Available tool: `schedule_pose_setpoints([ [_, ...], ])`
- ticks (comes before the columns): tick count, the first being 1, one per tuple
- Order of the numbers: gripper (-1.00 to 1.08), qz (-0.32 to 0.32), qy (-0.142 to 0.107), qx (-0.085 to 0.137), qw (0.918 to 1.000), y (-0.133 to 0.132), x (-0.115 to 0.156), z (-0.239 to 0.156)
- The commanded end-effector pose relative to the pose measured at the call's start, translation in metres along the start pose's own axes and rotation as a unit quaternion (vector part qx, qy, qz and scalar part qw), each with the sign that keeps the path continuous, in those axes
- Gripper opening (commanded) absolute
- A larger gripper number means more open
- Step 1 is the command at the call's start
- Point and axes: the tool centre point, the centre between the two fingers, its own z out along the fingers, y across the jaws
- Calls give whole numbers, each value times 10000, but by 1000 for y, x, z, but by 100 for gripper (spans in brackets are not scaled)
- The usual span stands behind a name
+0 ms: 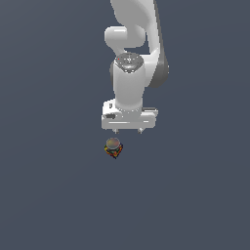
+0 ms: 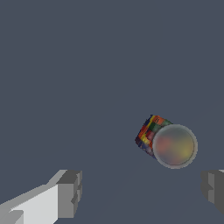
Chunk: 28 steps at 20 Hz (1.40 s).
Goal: Pick up the object and move it to a goal position.
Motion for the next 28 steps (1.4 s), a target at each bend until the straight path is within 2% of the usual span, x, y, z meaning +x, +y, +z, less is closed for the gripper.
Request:
schedule_pose_setpoints([
  [1, 100, 94, -4, 1, 10000, 3, 0, 3],
  [10, 100, 931, -26, -4, 9957, 24, 1, 24],
  [19, 100, 2148, -48, -46, 9766, 56, -1, 55],
  [24, 100, 2535, -51, -68, 9673, 67, -2, 65],
  [28, 100, 2680, -52, -77, 9634, 71, -3, 69],
])
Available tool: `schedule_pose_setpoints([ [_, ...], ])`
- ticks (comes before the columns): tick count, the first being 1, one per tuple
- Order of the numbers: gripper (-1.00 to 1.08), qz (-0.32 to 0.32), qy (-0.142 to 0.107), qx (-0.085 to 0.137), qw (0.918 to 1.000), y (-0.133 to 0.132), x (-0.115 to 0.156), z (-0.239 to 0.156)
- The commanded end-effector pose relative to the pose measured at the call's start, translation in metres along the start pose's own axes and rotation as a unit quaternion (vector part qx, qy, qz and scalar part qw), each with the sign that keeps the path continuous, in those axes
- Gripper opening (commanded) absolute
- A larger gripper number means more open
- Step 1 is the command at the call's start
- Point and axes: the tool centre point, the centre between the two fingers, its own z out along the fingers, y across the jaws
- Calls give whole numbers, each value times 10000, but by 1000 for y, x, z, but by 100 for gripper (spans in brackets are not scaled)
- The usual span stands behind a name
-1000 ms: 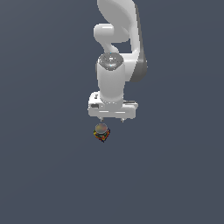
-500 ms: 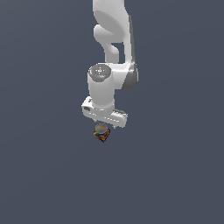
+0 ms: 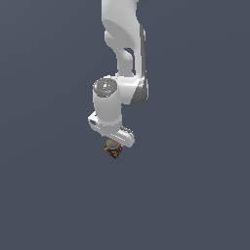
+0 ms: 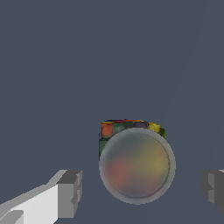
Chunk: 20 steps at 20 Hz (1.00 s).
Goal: Pick up the object and move it to a goal position.
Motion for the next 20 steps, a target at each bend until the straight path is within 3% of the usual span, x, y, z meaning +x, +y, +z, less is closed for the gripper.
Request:
schedule_pose_setpoints([
  [1, 100, 71, 3, -2, 10000, 1, 1, 2],
  [20, 100, 77, 3, -3, 10000, 2, 1, 52],
])
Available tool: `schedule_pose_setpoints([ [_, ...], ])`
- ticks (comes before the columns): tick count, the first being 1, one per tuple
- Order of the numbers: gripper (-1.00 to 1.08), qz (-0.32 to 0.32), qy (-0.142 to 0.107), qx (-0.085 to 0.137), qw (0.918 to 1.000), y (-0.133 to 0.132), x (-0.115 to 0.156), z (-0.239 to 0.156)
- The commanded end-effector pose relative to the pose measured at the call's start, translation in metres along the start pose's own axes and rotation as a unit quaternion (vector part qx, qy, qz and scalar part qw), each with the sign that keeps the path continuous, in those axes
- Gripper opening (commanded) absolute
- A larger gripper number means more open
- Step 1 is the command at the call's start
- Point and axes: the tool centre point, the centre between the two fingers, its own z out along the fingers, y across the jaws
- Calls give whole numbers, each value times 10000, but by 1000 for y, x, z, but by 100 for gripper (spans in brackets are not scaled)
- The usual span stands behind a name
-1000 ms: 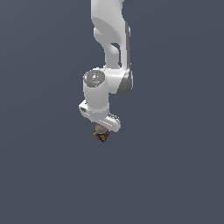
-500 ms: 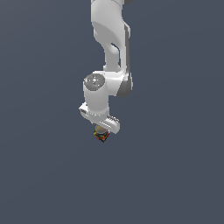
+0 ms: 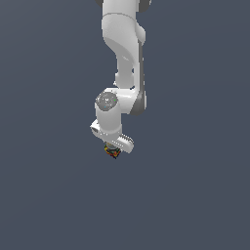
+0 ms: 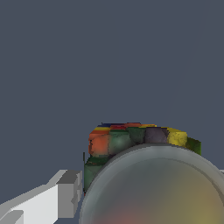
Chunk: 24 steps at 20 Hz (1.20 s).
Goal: Pick up the object and move it to a goal position.
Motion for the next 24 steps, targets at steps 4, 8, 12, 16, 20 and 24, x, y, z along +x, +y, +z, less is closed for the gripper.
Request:
schedule_pose_setpoints([
  [4, -100, 1, 7, 4, 10000, 0, 1, 1],
  [8, -100, 1, 7, 4, 10000, 0, 1, 1],
  [12, -100, -5, 4, 7, 10000, -1, 0, 0],
  [16, -100, -5, 4, 7, 10000, 0, 1, -8],
  [20, -100, -5, 4, 7, 10000, 3, 3, -26],
  [24, -100, -1, 3, 8, 10000, 7, 6, -54],
])
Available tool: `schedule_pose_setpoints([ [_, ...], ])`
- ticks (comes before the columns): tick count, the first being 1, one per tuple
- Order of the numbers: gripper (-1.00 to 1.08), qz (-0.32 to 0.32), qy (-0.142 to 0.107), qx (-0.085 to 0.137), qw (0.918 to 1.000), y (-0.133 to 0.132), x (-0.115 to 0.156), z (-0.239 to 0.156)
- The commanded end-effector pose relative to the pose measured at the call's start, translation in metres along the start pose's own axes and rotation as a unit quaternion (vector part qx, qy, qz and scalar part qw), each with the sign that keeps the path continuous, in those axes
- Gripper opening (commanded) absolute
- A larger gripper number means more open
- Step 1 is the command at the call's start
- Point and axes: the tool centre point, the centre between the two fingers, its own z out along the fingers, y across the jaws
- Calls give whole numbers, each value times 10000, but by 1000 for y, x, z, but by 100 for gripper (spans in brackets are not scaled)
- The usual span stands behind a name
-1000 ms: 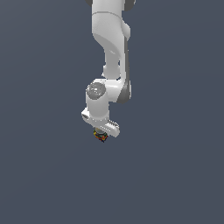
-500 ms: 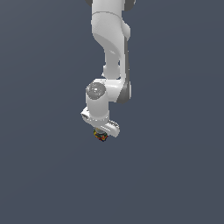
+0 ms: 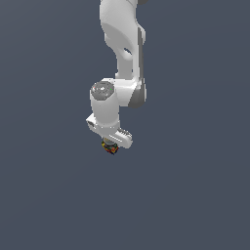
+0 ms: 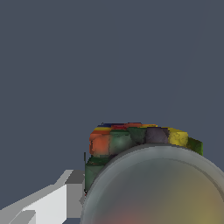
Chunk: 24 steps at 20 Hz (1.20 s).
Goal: Pick up the object and move it to a goal position.
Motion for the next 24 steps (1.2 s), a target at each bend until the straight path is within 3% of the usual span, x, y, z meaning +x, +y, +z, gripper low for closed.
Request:
schedule_pose_setpoints([
  [1, -100, 3, 22, 11, 10000, 3, 3, -22],
  [24, -100, 9, 25, 5, 10000, 39, 33, -270],
])
